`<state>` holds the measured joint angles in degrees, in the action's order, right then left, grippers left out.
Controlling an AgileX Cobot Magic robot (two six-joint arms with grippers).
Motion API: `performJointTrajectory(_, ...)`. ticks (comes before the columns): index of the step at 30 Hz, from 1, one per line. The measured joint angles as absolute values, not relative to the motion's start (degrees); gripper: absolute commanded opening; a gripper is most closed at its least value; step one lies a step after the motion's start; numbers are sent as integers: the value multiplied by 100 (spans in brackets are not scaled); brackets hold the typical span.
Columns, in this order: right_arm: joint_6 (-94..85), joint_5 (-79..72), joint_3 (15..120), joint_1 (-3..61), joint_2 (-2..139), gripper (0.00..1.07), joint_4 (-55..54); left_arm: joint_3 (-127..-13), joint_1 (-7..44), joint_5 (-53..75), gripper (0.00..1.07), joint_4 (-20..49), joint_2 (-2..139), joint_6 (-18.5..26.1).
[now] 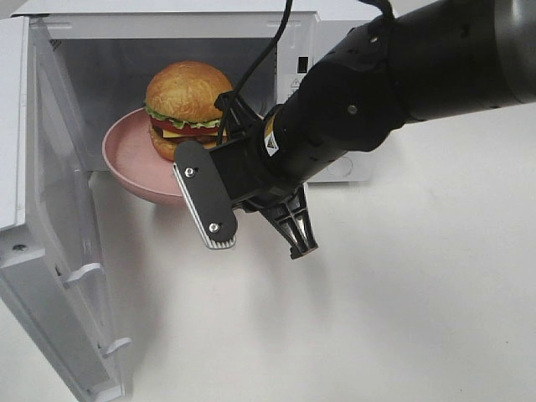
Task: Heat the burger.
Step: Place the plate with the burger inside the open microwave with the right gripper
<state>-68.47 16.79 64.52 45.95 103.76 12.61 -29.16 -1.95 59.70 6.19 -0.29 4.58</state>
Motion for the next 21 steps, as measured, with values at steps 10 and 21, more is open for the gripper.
performJointTrajectory(10, -6709, 1696, 7002, 4595, 10846, 0, 1536, -2916, -195, 5970, 98, 619, -29, 458)
performJointTrajectory(21, -6589, 1707, 7489, 4469, 11184, 0, 1644, -2916, -195, 5970, 98, 619, -29, 458)
